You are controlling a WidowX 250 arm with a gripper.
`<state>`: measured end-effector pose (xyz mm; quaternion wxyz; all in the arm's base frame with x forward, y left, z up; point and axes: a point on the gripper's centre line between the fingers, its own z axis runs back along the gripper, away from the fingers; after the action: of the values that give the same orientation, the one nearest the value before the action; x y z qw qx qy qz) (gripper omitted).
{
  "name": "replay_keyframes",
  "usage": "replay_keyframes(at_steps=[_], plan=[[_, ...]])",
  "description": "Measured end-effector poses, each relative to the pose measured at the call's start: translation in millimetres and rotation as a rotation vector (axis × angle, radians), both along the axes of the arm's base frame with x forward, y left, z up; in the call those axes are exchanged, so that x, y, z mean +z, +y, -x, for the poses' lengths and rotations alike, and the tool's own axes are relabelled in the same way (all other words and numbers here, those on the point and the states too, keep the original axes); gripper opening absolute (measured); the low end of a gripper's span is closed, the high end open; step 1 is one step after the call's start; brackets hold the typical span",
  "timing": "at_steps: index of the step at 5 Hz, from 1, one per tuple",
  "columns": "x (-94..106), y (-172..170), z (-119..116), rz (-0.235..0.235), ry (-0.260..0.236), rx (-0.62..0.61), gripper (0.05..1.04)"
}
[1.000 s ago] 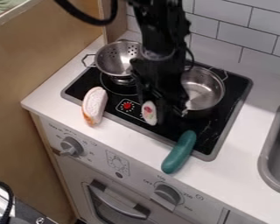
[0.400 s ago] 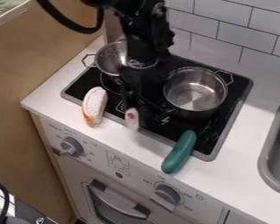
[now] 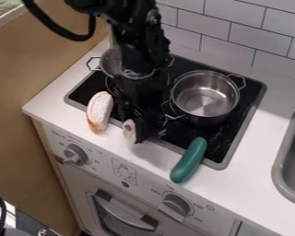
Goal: Moved a white part and placed it on the cooking gas
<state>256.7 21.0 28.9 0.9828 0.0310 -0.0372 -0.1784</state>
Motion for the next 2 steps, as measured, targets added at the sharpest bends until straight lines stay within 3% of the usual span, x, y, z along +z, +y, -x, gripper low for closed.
replay_keyframes(at_steps=[1,2], plan=[[-0.5,4.5,-2.2,0.002,-0.020,-0.004,0.833],[-0.5,5.4,-0.5,0.015,-0.010,-0.001,1.005]])
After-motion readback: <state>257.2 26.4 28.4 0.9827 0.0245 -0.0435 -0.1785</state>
